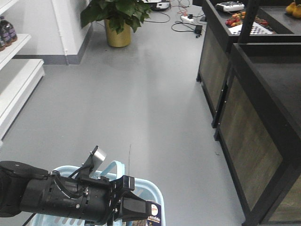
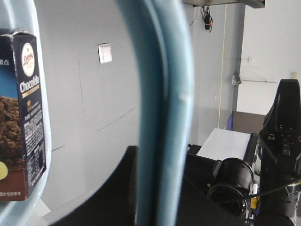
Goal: Left arm holds basket, right arm returns cookies
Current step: 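Drive past the produce counters carrying the basket in the left gripper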
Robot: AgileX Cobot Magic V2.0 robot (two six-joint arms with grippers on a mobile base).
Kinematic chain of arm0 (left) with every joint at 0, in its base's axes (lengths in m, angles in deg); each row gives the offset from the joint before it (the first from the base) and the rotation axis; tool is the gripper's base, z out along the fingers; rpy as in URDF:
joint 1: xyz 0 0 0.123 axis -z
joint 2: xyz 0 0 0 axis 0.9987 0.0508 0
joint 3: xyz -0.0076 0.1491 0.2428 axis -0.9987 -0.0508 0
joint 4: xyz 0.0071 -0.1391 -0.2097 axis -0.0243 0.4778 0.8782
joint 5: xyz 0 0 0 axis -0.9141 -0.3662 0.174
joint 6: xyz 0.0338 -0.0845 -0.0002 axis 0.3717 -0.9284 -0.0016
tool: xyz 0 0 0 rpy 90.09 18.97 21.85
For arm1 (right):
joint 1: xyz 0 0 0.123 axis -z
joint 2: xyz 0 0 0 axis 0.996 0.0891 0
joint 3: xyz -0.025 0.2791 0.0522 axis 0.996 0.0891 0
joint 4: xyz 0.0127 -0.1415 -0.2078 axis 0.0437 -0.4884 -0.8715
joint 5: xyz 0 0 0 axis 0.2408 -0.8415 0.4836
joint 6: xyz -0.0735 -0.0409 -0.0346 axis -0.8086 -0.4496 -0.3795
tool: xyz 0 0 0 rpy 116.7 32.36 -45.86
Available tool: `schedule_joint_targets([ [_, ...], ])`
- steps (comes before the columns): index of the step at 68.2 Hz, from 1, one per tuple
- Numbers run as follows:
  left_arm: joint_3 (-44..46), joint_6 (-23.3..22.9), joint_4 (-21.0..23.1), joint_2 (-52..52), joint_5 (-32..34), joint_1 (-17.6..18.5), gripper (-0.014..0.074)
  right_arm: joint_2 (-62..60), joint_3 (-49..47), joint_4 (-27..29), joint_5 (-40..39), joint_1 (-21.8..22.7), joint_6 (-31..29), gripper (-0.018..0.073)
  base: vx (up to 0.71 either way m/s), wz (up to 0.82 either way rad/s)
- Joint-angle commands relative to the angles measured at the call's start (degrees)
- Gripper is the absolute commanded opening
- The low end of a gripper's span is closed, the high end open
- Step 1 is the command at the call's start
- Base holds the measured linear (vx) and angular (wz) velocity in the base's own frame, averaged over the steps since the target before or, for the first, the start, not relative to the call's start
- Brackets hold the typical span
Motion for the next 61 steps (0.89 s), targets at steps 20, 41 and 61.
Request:
schedule_joint_targets([
  [20, 1.2, 0.5, 3.2, -2.3, -3.9, 0.0, -0.0008, -0.5, -0.1, -0.4, -4.1, -0.1, 0.0, -0.0008, 0.12, -0.19],
  [41, 1.2, 0.5, 3.2, -2.3, -3.9, 0.0, -0.0008, -0.5, -0.1, -0.4, -4.1, -0.1, 0.0, -0.0008, 0.21, 0.01],
  [61, 1.2, 0.5, 3.2, -2.3, -3.9, 0.0, -0.0008, -0.5, -0.1, -0.4, -4.1, -0.1, 0.0, -0.0008, 0.25, 0.09],
])
